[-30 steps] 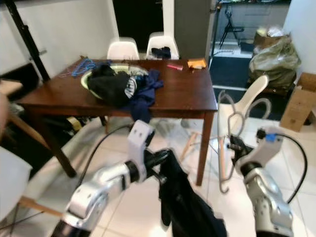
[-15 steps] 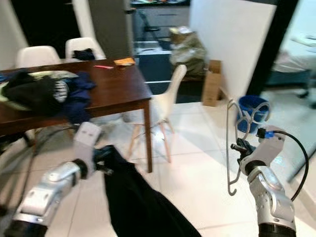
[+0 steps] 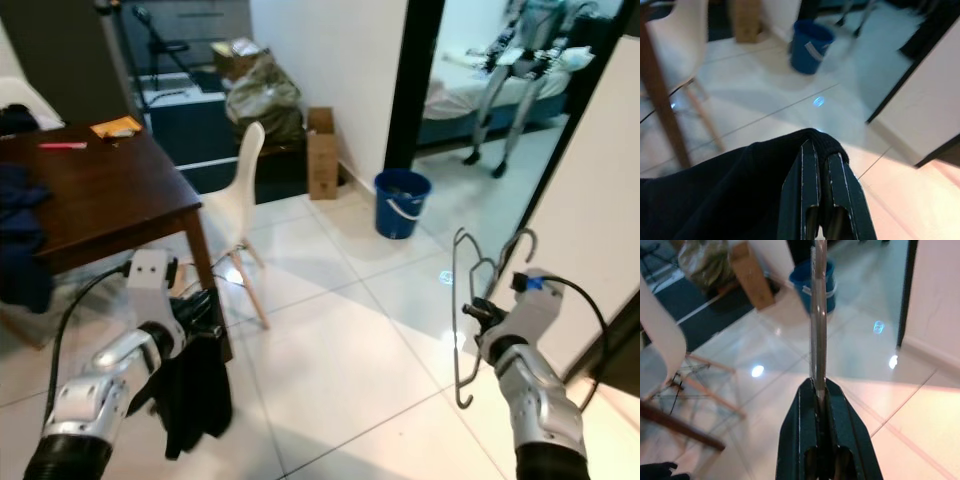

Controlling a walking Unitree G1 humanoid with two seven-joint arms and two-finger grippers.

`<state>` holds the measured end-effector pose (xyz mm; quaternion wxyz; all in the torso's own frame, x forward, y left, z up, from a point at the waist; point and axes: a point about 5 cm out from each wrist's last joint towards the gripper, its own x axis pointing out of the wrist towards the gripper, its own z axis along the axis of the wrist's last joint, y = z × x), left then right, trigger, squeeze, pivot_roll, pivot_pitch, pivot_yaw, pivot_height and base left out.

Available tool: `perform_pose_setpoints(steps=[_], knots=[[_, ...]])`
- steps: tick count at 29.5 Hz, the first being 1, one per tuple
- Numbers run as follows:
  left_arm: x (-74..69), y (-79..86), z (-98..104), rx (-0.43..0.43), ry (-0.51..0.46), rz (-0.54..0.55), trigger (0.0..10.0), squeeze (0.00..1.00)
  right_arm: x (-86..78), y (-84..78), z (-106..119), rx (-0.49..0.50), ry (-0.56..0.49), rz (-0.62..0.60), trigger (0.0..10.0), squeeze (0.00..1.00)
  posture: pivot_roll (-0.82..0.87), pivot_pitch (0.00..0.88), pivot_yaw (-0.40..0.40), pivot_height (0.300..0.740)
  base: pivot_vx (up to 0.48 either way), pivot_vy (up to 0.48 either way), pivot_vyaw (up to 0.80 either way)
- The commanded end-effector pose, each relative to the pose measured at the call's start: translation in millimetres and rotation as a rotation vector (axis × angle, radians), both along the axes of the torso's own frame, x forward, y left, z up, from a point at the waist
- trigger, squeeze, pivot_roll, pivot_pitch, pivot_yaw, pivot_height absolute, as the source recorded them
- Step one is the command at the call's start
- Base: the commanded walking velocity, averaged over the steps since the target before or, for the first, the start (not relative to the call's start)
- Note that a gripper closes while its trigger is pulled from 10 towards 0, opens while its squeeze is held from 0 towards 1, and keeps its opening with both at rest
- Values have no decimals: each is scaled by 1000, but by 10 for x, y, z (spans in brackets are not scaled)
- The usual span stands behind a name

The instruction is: Hang hanger

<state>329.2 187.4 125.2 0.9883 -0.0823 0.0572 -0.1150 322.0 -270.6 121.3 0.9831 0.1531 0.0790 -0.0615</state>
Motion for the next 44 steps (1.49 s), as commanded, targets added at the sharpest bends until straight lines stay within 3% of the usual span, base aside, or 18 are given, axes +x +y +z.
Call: perform_pose_setpoints(steps=[1,9,15,16,18,22,24,29,30,33,35,36,37,38,40,41,43,44], knots=[[29,12,-27,-45,-10,-1,10000,0,26,5,-30,-45,15,19,10000,0,-2,0,-65,740,0,0,-800],[144,-59,-8,-131,8,-106,10000,0,129,-37,196,-145,9,148,10000,0,-24,0,-46,740,0,0,-800],[181,-115,74,-146,-2,-168,10000,0,110,-13,83,-140,37,149,10000,0,-35,0,-12,740,0,0,-800],[194,-239,52,-70,14,-240,10000,0,116,14,-28,-136,58,121,10000,0,-44,0,10,740,0,0,-800],[194,-239,52,-70,14,-240,10000,0,116,14,-28,-136,58,121,10000,0,-44,0,10,740,0,0,-800],[247,-440,74,-34,-8,-284,10000,0,173,61,-67,-158,74,118,10000,0,-60,0,14,740,0,0,-800],[281,-541,102,28,-31,-316,10000,0,237,106,32,-180,47,151,10000,0,-62,0,22,740,0,0,-800],[287,-543,82,86,-35,-307,10000,0,257,144,57,-189,52,191,10000,0,-59,0,28,740,0,0,-800],[266,-507,62,82,-26,-294,10000,0,234,182,1,-175,76,216,10000,0,-56,0,30,740,0,0,-800],[146,-424,14,98,-23,-256,10000,0,123,334,-67,-258,84,310,10000,0,-46,0,26,740,0,0,-800],[-33,-365,24,117,-43,-219,10000,0,-55,534,-54,-324,25,403,10000,0,-30,0,11,740,0,0,-800],[-33,-365,24,117,-43,-219,10000,0,-55,534,-54,-324,25,403,10000,0,-30,0,11,740,0,0,-800],[-128,-348,41,119,-53,-206,10000,0,-153,628,-28,-325,-11,440,10000,0,-30,0,11,740,0,0,-800],[-299,-330,13,105,-48,-175,10000,0,-303,757,-27,-283,-44,468,10000,0,-28,0,3,740,0,0,-800],[-299,-330,13,105,-48,-175,10000,0,-303,757,-27,-283,-44,468,10000,0,-28,0,3,740,0,0,-800],[-449,-312,-39,78,-38,-130,10000,0,-430,874,-83,-248,-59,486,10000,0,-12,0,-10,740,0,0,-800],[-521,-266,-65,52,-41,-79,10000,0,-469,884,-103,-200,-68,474,10000,0,2,0,-21,740,0,0,-800],[-536,-199,-69,27,-45,-32,10000,0,-436,797,-93,-161,-72,430,10000,0,1,0,-29,740,0,0,-800]])
